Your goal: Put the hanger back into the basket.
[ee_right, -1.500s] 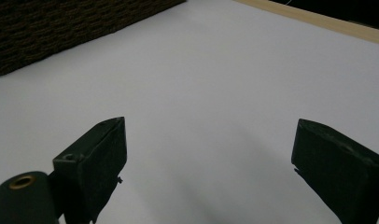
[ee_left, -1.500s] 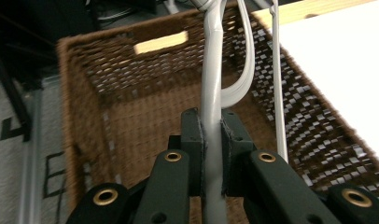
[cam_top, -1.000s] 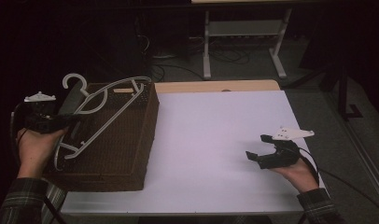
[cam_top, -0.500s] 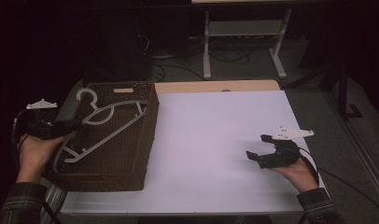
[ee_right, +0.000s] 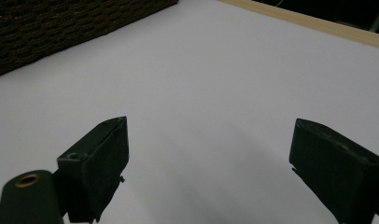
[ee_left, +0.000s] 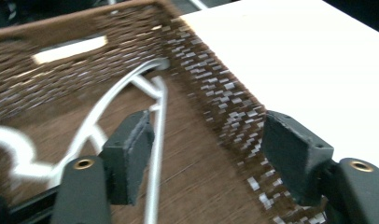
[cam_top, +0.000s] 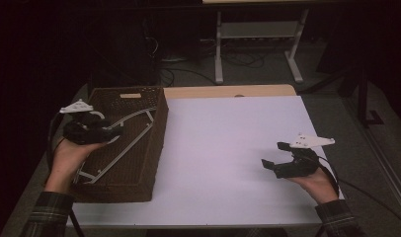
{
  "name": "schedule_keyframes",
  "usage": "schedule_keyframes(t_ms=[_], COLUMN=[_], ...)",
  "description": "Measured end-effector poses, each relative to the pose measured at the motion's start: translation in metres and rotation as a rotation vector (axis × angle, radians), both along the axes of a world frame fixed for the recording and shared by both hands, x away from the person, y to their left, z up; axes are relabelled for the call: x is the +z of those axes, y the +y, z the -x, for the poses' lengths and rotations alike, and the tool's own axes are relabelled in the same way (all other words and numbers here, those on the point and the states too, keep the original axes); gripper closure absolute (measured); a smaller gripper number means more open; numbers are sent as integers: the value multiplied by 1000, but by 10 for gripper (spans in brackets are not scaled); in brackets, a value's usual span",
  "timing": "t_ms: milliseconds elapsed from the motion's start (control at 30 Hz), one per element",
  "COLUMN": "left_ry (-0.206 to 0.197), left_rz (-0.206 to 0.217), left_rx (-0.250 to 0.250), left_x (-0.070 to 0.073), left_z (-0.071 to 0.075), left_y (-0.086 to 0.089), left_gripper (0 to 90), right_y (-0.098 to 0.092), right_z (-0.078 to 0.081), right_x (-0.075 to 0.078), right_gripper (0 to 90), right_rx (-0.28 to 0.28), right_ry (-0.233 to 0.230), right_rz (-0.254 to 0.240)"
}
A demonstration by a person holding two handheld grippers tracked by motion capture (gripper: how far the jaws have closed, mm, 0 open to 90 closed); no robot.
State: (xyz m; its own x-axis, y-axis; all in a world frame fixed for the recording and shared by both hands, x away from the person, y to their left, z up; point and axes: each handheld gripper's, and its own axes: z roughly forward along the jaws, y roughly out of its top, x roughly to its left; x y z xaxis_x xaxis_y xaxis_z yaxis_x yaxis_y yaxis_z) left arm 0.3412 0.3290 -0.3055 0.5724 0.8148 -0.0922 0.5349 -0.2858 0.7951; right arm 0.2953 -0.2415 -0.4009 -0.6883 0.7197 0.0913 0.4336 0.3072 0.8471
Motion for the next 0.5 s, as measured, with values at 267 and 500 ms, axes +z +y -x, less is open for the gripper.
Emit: schedule_keyframes(t_ms=[267, 500], left_ry=[-9, -13], left_rz=[36, 56], left_rx=[-113, -208], left_x=[-6, -13], left_z=[1, 4], left_y=[-55, -106], left_gripper=[213, 155], right_y=[-3, -6], right_z=[7, 11], right_x=[2, 2], right_gripper=[113, 114], right_rx=[-6, -5], right_ry=[-8, -12], right_rz=[1, 0])
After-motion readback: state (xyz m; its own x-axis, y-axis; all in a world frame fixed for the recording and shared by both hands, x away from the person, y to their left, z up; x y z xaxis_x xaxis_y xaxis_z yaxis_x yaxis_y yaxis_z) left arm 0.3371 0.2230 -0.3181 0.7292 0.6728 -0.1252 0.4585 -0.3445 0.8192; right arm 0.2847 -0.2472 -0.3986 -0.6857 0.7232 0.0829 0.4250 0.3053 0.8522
